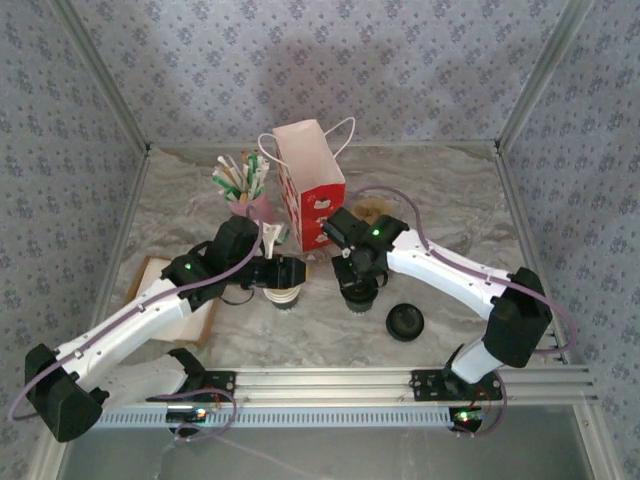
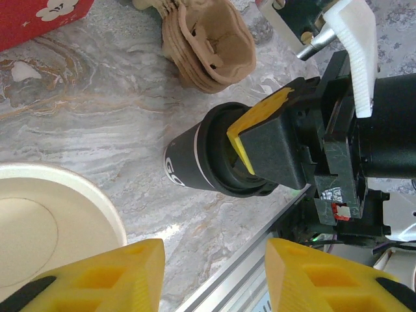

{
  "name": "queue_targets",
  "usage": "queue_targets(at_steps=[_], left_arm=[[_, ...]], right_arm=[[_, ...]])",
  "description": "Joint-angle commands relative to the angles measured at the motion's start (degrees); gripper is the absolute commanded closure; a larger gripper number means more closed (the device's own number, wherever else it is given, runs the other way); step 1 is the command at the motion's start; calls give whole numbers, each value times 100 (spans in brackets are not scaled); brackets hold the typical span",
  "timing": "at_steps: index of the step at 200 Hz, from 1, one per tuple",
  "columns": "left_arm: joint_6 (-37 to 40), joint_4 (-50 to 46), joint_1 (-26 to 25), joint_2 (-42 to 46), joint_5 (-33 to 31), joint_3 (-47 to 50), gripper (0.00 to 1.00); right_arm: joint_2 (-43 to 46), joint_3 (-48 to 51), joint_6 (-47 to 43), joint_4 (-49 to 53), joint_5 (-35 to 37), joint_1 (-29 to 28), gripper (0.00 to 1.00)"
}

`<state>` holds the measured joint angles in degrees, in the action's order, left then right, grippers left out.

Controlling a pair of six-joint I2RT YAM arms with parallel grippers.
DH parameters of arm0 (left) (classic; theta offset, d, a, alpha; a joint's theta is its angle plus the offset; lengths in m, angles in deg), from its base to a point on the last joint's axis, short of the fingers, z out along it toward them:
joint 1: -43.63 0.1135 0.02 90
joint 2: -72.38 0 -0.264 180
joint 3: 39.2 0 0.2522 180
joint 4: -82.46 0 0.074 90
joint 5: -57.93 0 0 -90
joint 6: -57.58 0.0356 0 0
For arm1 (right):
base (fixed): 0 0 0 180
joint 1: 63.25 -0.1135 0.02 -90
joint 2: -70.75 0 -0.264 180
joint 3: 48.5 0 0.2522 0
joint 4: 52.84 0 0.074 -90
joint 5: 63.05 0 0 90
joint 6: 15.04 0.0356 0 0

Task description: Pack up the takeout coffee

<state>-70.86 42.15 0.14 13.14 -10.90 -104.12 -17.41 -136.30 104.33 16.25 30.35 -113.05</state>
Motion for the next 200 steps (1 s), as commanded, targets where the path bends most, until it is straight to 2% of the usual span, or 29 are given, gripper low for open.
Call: queue_targets(at_steps=[1, 68, 91, 137, 170, 200], left_arm=[[76, 116, 16, 77, -15, 17, 56], [49, 219, 3, -3, 36, 0, 56], [48, 246, -24, -134, 45, -69, 55], [178, 111, -217, -703, -143, -461, 56], [212, 24, -414, -1267, -224, -836, 56], [224, -101, -625, -1793, -287, -1217, 57]], right_arm=[[-84, 303, 42, 299, -154, -23, 91], [385, 673, 138, 461, -203, 23, 91], [574, 320, 158, 456, -296, 41, 85], [945, 33, 166, 590, -285, 104, 74], [1250, 395, 201, 612, -360, 328, 72], [1416, 821, 218, 360, -760, 534, 73]])
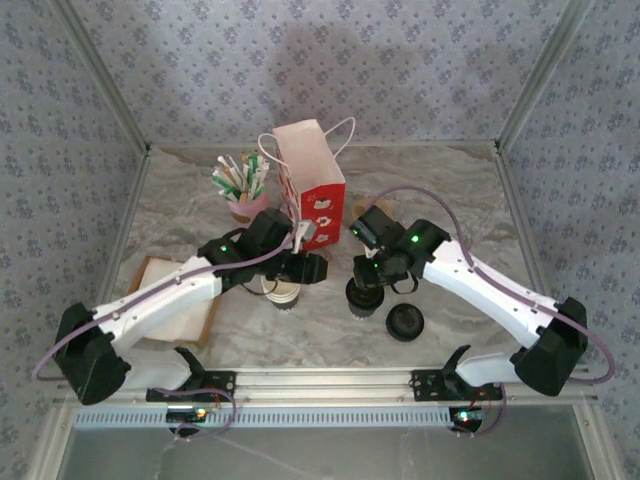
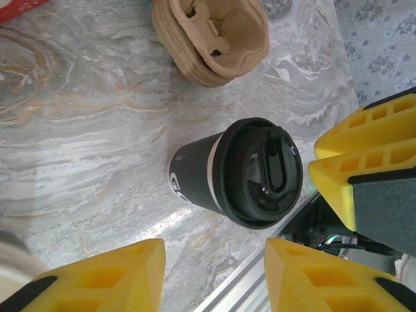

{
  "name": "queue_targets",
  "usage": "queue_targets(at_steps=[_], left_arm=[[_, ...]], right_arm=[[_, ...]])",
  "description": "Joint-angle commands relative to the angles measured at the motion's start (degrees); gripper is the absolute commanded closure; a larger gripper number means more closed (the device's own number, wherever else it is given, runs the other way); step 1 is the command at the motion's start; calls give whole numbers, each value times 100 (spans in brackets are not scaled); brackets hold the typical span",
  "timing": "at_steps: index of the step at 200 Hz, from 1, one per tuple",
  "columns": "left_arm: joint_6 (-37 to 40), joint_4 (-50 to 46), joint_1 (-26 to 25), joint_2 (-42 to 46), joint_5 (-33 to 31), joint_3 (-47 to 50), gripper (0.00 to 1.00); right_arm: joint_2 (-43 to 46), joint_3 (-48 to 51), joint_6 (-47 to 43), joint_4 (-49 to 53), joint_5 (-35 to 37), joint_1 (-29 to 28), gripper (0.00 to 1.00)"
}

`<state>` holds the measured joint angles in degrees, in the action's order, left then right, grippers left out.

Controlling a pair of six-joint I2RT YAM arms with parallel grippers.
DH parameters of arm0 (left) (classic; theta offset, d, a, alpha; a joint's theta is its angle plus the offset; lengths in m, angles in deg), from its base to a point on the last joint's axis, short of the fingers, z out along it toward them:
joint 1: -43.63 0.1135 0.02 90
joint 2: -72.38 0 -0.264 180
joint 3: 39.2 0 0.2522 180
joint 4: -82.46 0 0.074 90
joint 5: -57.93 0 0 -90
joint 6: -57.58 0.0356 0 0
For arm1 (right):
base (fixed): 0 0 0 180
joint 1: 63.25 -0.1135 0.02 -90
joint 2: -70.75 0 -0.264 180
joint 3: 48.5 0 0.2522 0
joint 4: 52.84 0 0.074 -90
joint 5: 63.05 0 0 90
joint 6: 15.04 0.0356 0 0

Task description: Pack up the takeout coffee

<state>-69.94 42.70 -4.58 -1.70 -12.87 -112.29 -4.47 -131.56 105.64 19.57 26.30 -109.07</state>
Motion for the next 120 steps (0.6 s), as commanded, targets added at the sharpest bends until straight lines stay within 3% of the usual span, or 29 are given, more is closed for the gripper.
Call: queue_targets(at_steps=[1, 120], left_arm=[[131, -158, -153, -331, -91, -410, 57], [54, -91, -594, -1647, 17, -1020, 62]], right_arm=[[131, 355, 87, 17, -374, 144, 73], [201, 1003, 96, -301, -876, 467, 77]])
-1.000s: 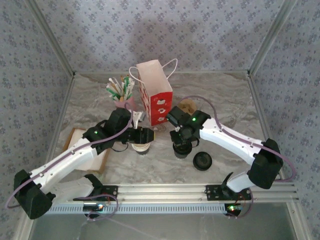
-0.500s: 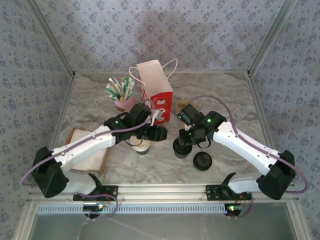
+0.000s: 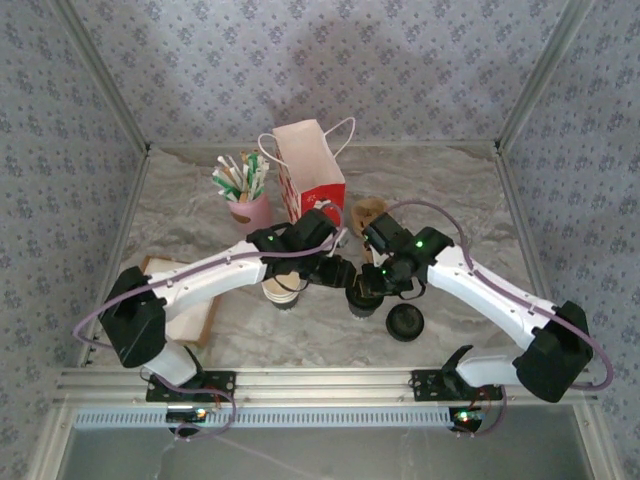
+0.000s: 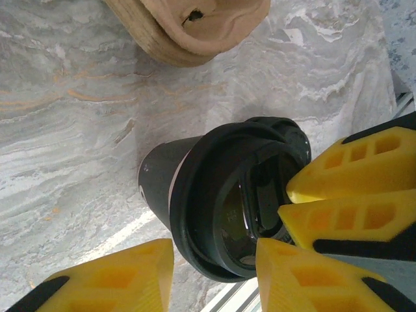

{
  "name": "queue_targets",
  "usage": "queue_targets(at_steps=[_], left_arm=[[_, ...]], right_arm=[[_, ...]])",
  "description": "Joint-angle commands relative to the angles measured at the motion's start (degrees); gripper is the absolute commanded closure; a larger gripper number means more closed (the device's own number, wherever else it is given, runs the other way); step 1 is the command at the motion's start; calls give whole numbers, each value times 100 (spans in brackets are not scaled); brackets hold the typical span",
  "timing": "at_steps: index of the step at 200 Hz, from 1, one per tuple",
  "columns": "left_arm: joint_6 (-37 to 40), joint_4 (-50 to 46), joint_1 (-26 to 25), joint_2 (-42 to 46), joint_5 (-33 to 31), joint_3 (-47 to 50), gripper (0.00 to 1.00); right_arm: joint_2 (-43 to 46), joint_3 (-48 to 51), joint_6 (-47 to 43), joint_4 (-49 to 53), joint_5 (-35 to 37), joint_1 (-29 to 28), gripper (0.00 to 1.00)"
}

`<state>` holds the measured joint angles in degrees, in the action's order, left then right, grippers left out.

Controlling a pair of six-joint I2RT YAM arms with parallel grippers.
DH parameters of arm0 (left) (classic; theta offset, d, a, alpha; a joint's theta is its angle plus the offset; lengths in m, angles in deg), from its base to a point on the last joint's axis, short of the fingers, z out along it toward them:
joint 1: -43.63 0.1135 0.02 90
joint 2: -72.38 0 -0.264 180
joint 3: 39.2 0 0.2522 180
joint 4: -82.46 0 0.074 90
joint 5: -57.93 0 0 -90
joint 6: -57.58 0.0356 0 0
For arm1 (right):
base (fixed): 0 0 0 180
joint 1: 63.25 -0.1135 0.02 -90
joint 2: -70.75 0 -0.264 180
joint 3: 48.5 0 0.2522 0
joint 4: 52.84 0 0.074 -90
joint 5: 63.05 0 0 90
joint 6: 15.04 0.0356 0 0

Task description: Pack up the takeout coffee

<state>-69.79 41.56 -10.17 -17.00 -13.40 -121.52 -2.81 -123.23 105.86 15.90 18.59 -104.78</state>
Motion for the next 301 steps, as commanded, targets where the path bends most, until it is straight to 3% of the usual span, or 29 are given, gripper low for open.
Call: queue_targets(at_steps=[1, 127, 227, 301], left_arm=[[38, 24, -34, -124, 72, -93, 62], [-54, 156, -69, -459, 110, 192, 69], [-95, 188, -79, -336, 69, 273, 69], [-76, 169, -83, -383, 66, 248, 69]], right_arm=[[39, 176, 70, 70, -104, 40, 77], [-25, 619, 87, 68, 91, 32, 77], [408, -137, 285, 246, 197, -153, 70], [421, 31, 433, 172, 98, -480, 80]])
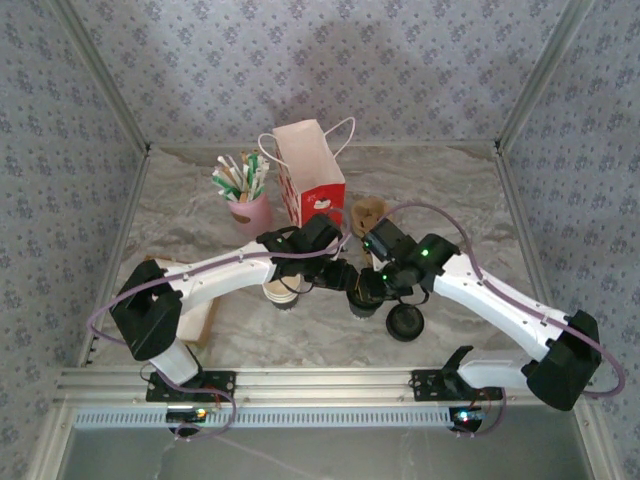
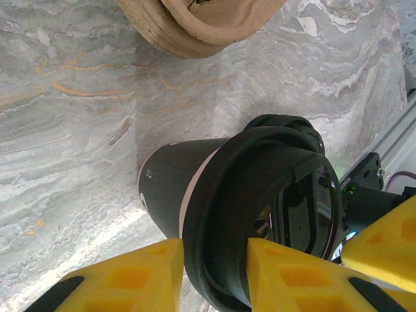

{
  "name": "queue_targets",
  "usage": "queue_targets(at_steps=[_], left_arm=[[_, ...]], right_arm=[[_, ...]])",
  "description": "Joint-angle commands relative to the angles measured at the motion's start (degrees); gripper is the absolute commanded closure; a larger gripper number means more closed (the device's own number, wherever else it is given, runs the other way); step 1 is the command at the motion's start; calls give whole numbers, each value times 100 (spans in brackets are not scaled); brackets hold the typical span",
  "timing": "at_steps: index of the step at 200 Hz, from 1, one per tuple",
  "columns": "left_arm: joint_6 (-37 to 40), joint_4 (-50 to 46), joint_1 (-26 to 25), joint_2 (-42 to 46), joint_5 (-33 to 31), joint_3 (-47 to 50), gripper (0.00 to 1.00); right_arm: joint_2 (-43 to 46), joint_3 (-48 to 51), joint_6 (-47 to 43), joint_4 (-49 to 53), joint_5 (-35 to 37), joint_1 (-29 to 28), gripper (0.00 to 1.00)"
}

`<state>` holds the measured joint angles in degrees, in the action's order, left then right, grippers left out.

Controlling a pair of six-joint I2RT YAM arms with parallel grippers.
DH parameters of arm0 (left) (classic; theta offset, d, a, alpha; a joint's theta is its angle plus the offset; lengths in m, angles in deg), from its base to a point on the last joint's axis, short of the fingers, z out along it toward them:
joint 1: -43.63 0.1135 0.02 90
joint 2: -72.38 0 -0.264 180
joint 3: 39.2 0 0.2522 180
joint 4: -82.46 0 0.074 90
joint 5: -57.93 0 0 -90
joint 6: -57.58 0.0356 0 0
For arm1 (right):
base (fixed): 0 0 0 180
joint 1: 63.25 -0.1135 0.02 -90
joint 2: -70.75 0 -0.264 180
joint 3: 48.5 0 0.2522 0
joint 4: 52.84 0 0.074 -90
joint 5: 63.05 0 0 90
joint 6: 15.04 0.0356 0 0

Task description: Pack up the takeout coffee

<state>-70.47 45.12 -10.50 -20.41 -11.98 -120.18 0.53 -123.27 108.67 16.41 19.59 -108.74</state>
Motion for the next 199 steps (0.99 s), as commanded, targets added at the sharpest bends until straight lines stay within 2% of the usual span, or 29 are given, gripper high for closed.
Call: queue_targets(at_steps=[1, 145, 171, 199], left_arm=[[-9, -189, -48, -44, -81, 114, 69], [5, -200, -46, -46, -94, 157, 70], [-10, -206, -54, -15, -85, 128, 70], [-28, -233, -46, 160, -166, 44, 69]], right_arm=[[87, 41, 152, 121, -3, -88, 81], [-204, 736, 175, -161, 111, -125, 82], [-151, 494, 179, -87, 127, -135, 82], [-24, -66, 173, 196, 137, -135, 78]])
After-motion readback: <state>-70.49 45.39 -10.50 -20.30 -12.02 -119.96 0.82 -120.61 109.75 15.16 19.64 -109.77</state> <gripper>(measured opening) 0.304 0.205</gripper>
